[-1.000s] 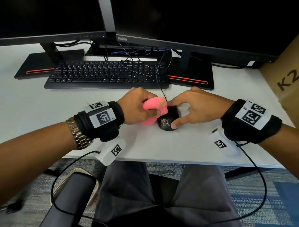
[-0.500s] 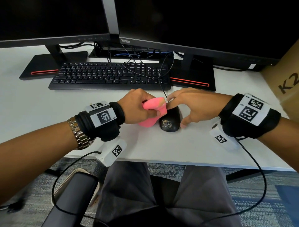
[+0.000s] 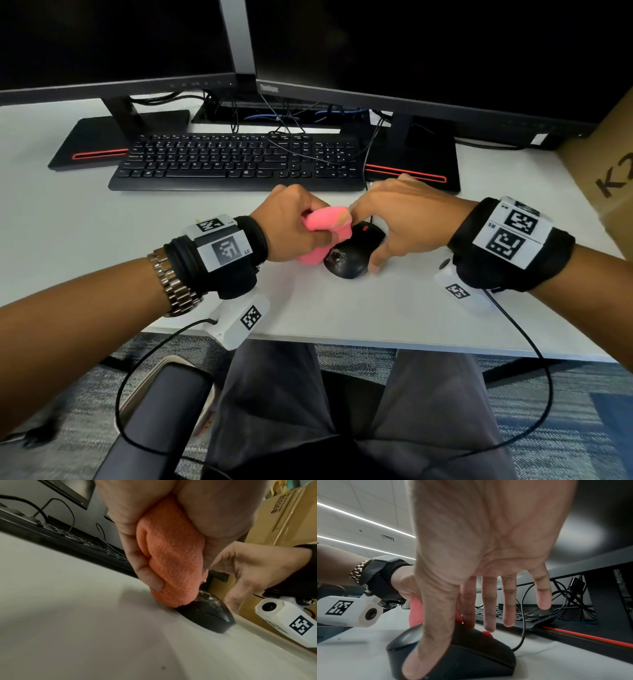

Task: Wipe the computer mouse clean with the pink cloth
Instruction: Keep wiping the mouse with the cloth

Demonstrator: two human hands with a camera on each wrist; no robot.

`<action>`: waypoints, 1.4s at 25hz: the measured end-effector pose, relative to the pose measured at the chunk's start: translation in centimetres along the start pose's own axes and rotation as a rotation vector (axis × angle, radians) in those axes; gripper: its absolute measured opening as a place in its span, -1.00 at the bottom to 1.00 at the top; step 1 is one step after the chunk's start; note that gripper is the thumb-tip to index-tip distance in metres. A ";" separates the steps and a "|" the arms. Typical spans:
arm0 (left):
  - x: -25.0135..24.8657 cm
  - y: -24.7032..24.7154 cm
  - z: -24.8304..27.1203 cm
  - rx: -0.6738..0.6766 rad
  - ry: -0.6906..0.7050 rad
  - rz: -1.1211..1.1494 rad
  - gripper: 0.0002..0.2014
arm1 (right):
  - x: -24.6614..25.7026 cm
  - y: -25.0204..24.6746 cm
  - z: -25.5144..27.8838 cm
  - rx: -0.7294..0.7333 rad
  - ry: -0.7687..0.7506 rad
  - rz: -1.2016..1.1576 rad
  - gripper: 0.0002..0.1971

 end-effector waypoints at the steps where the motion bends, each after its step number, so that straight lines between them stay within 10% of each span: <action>1: 0.1 0.0 0.0 0.010 -0.011 0.007 -0.86 | 0.1 -0.1 0.1 0.002 0.007 -0.003 -0.36; 35: 0.9 0.1 1.2 0.048 0.006 0.219 -0.84 | 0.8 -1.6 -0.6 0.060 -0.106 0.045 -0.29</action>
Point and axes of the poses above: each hand's wrist, its own z-axis away from the middle knuckle, its own y-axis out of the palm, x = y × z, the point moved 1 cm from there along -z, towards the middle knuckle, and after that the axes turned 5 degrees about z, right-handed, at the moved point
